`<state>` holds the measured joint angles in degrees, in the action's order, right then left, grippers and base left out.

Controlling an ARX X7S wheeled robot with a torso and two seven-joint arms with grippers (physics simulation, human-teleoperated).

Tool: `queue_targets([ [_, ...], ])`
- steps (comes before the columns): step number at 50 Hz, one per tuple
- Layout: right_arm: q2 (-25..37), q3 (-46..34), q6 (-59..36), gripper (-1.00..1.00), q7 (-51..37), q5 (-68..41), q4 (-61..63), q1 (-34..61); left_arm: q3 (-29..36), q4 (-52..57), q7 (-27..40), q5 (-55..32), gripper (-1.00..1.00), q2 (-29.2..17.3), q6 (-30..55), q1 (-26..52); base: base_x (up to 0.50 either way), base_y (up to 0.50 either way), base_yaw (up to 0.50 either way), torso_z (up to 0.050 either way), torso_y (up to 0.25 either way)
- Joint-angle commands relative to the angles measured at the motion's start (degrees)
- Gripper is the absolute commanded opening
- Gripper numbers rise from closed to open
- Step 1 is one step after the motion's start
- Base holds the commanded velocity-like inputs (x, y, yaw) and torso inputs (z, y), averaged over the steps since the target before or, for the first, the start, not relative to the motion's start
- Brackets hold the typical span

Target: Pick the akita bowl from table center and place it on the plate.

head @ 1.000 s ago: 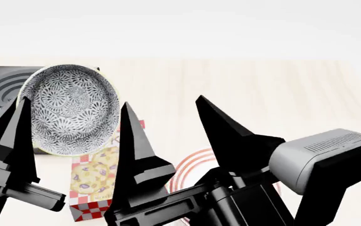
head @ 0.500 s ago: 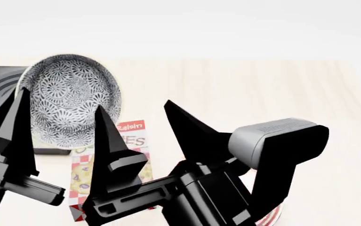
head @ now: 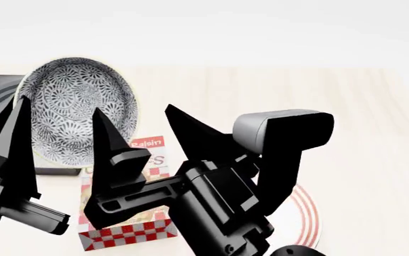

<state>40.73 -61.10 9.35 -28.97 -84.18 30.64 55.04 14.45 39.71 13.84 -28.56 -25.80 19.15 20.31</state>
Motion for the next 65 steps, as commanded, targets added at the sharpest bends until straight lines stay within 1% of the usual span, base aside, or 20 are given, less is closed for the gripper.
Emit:
queue_targets([
  [1,-2.3,1.2,-1.3,1.0,4.0,-2.3,-3.9,1.6,-2.2,0.5,-1.3,0.0,-1.0,1.2,-1.5,0.5,0.0,0.0,0.0,0.0,0.0],
  [12,-2.5,1.2,-2.7,1.0,5.7,-4.2,-5.9,2.7,-2.3,0.9,-1.0,-0.6,-1.0,0.9,-1.4,0.6,0.0,0.0,0.0,0.0,0.0],
  [23,-2.5,1.2,-2.7,1.0,12.0,-5.3,-9.4,2.1,-2.6,1.6,-0.9,-1.6,-1.0,0.6,-1.1,0.9,0.0,0.0,0.0,0.0,0.001],
  [34,-3.9,0.8,-3.9,1.0,14.2,-6.0,-12.7,2.9,-2.5,1.9,-0.7,-2.3,-1.0,0.5,-0.7,1.5,0.0,0.0,0.0,0.0,0.0],
  [35,-3.9,0.8,-3.9,-1.0,14.1,-6.1,-12.5,2.9,-2.4,1.8,-0.8,-2.2,-1.0,0.5,-0.8,1.4,0.0,0.0,0.0,0.0,0.0],
  [44,-3.5,0.7,-3.1,-1.0,14.7,-4.2,-12.2,1.9,-2.1,1.3,-0.8,-1.8,-1.0,0.6,-1.6,0.8,0.0,0.0,0.0,0.0,0.001],
  [65,-3.1,1.9,-2.4,-1.0,14.6,-5.8,-12.1,1.6,-1.0,0.8,-0.9,-1.1,-1.0,0.5,-2.2,-0.1,0.0,0.0,0.0,0.0,0.0],
])
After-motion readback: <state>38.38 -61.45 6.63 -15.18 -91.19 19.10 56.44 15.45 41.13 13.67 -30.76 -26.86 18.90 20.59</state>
